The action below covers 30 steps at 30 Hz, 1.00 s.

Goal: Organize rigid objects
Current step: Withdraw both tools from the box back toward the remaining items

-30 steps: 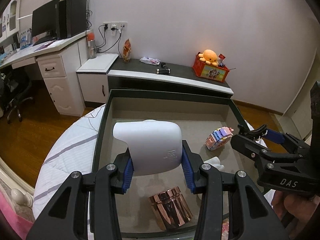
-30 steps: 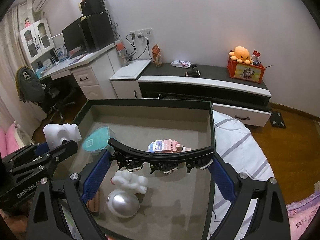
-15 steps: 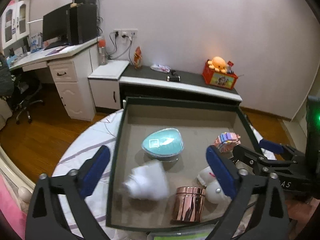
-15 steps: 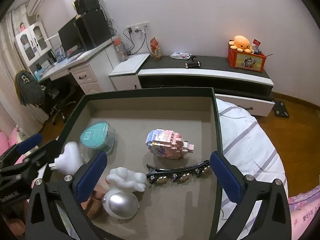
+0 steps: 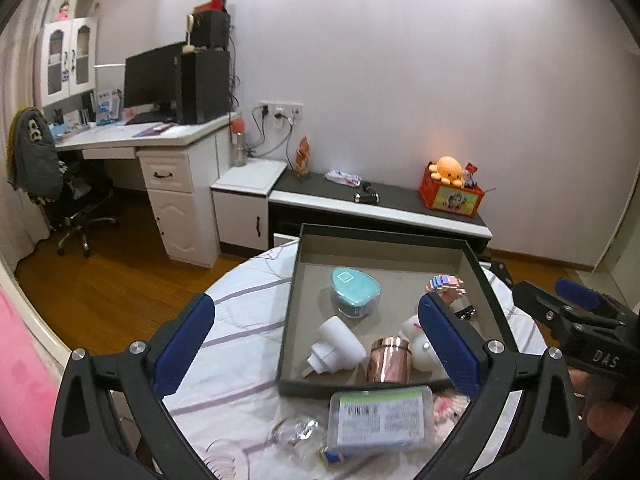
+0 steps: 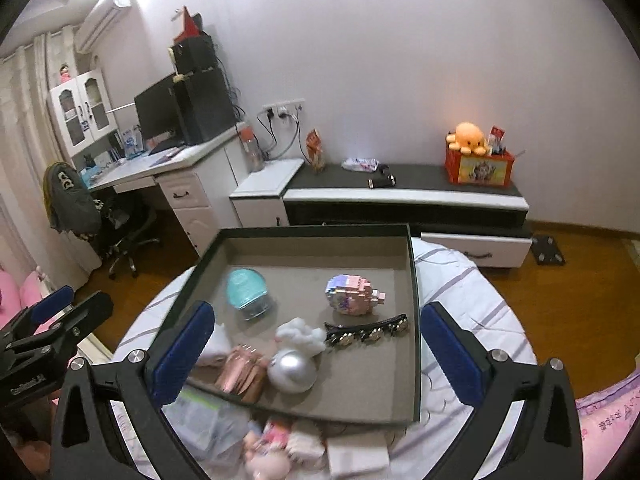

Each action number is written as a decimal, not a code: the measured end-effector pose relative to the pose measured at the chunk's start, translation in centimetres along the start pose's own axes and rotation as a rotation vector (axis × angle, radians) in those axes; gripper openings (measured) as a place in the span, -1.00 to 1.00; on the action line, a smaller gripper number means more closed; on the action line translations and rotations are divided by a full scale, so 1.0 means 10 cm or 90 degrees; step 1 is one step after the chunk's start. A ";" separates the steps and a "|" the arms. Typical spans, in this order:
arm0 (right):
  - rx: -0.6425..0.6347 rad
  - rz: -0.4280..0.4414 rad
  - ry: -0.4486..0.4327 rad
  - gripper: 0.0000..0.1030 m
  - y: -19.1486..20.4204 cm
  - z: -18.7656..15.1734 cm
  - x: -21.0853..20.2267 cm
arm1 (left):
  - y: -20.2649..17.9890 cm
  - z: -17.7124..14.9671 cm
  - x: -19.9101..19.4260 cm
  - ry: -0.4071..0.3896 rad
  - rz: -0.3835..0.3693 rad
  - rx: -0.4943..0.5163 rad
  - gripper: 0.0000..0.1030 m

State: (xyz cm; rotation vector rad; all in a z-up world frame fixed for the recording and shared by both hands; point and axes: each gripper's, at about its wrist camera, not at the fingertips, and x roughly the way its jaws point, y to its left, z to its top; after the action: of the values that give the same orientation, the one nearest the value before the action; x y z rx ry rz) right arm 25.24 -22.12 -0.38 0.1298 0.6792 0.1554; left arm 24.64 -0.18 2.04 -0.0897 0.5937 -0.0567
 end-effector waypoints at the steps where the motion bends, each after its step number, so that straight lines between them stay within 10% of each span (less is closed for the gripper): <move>1: -0.003 -0.001 -0.007 1.00 0.04 -0.02 -0.08 | 0.01 -0.02 -0.09 -0.006 0.001 0.000 1.00; 30: 0.007 0.002 -0.056 1.00 0.08 -0.82 -1.34 | -0.16 -0.63 -1.24 -0.030 0.025 0.013 1.00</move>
State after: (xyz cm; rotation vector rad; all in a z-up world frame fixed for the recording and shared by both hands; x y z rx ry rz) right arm 9.73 -23.27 1.64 0.1474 0.5924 0.1477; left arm 10.84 -1.20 3.87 -0.0592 0.5482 -0.0217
